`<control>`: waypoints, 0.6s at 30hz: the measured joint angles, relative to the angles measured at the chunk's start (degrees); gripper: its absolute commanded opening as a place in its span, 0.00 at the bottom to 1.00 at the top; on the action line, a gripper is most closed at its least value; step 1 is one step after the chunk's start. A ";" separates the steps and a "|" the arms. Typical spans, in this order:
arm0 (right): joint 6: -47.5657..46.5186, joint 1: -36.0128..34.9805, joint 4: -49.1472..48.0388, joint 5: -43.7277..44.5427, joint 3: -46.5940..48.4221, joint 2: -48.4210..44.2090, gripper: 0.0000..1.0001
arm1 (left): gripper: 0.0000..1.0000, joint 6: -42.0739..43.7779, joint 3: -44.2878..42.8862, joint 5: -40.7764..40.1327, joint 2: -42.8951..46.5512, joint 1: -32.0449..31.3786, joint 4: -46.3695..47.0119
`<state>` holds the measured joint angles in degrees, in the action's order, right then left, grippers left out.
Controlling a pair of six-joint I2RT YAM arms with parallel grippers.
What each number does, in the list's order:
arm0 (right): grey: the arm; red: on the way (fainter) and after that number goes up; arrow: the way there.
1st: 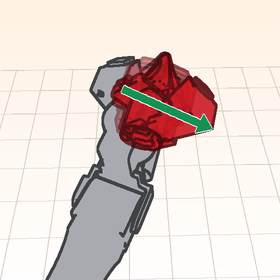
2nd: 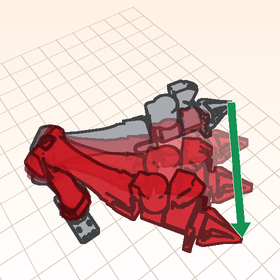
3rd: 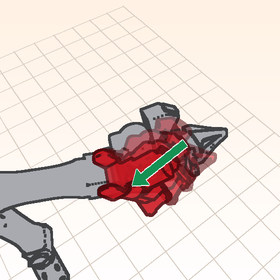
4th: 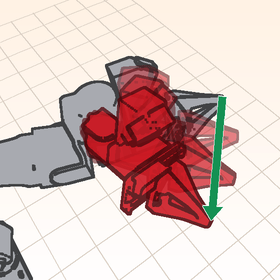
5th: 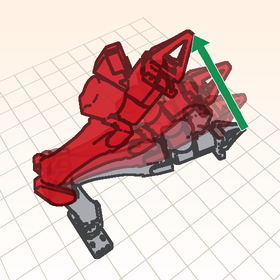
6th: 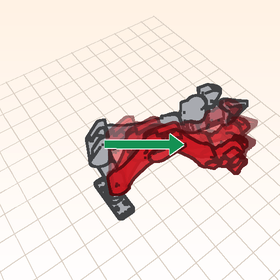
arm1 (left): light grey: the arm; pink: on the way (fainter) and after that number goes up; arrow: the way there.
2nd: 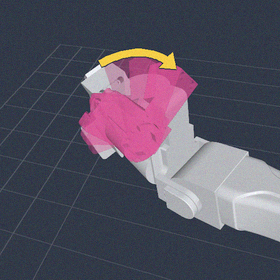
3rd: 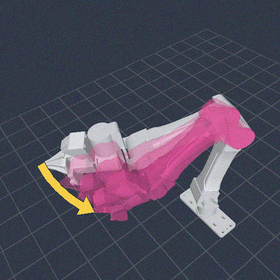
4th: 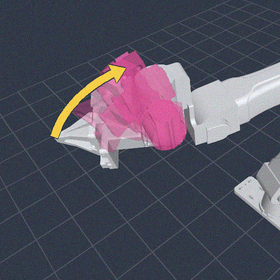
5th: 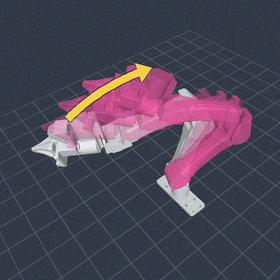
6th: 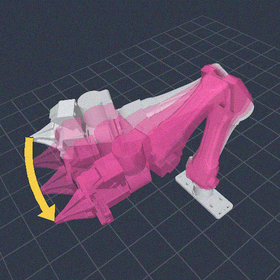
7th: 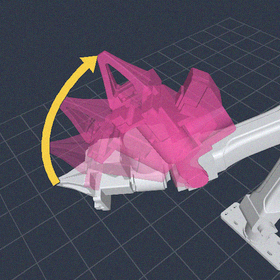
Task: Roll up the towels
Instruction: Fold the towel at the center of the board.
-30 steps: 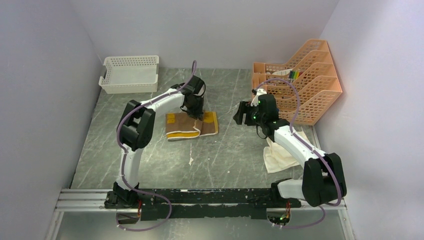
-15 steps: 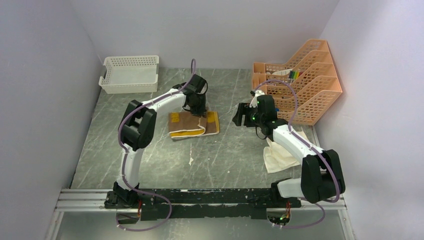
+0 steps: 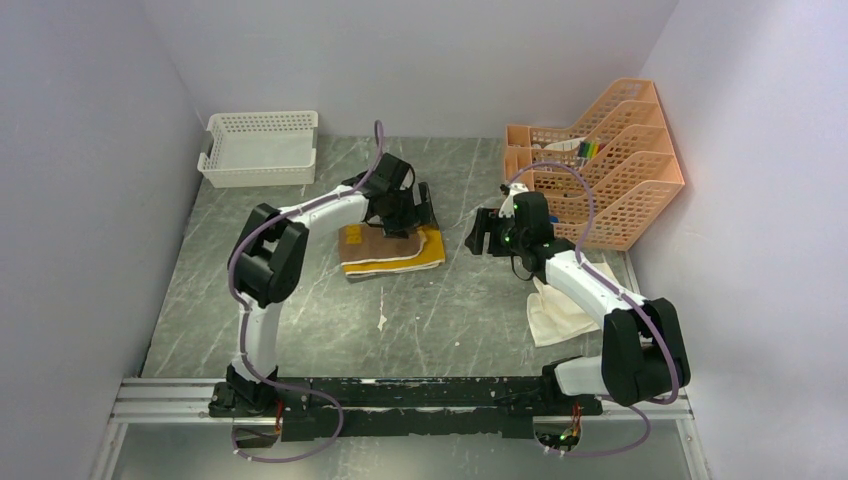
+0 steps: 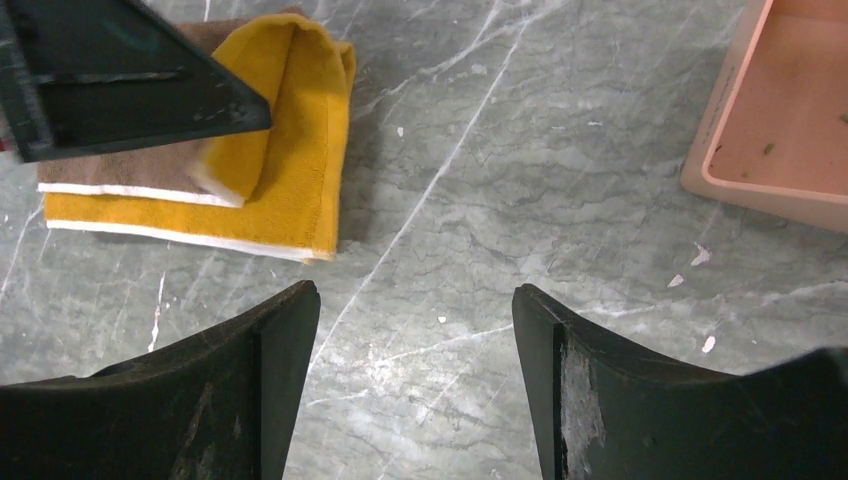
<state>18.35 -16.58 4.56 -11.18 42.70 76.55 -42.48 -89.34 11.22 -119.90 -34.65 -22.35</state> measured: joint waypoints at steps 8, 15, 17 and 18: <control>-0.20 0.00 -2.40 -2.10 -1.77 -0.20 0.72 | 0.99 0.33 7.34 -0.04 14.73 1.60 0.22; -0.35 -3.87 -8.63 -6.99 -1.81 1.81 0.68 | 0.99 4.04 18.60 -3.02 27.71 11.54 0.22; -1.20 -7.98 -8.96 -5.14 1.11 4.72 0.65 | 0.99 4.61 21.00 -4.28 27.78 14.43 0.09; -1.86 -9.90 -9.01 -3.61 4.02 7.08 0.61 | 0.99 4.79 22.27 -4.83 27.34 14.80 -0.02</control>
<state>16.49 -26.48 -4.45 -14.79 46.72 83.64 -37.69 -67.07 6.39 -92.55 -19.86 -22.37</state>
